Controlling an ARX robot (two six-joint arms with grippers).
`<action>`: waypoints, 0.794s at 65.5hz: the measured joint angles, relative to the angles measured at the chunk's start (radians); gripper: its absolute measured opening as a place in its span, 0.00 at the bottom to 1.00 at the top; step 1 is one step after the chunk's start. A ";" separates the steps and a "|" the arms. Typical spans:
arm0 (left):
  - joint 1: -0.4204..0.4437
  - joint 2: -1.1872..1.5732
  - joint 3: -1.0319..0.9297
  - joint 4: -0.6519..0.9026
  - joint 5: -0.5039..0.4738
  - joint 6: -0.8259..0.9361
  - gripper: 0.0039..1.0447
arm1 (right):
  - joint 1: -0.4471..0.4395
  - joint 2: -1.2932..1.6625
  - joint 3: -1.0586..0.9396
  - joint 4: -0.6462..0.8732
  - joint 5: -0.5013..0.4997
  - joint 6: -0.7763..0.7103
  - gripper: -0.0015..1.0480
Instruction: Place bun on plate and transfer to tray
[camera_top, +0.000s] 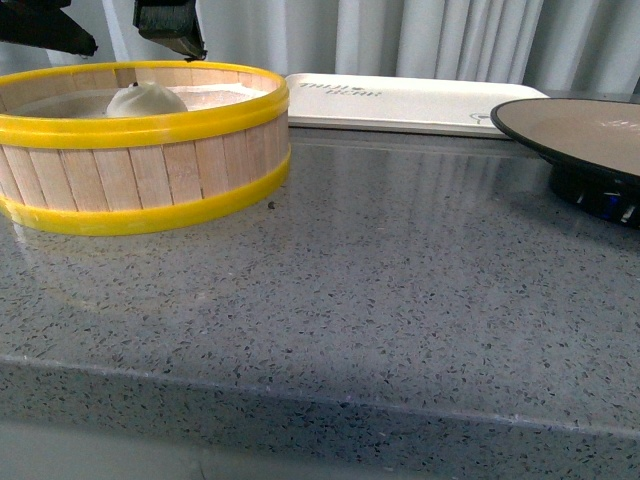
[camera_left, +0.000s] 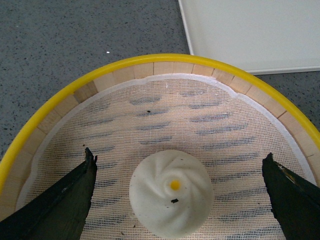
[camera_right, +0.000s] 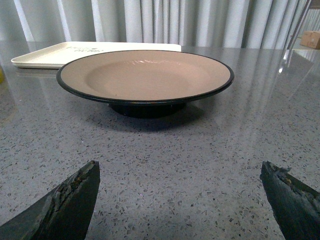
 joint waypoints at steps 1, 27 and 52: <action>-0.001 0.001 0.000 -0.003 0.000 0.000 0.94 | 0.000 0.000 0.000 0.000 0.000 0.000 0.92; -0.024 0.039 0.013 -0.053 -0.037 0.022 0.94 | 0.000 0.000 0.000 0.000 0.000 0.000 0.92; -0.040 0.054 0.013 -0.048 -0.059 0.045 0.65 | 0.000 0.000 0.000 0.000 0.000 0.000 0.92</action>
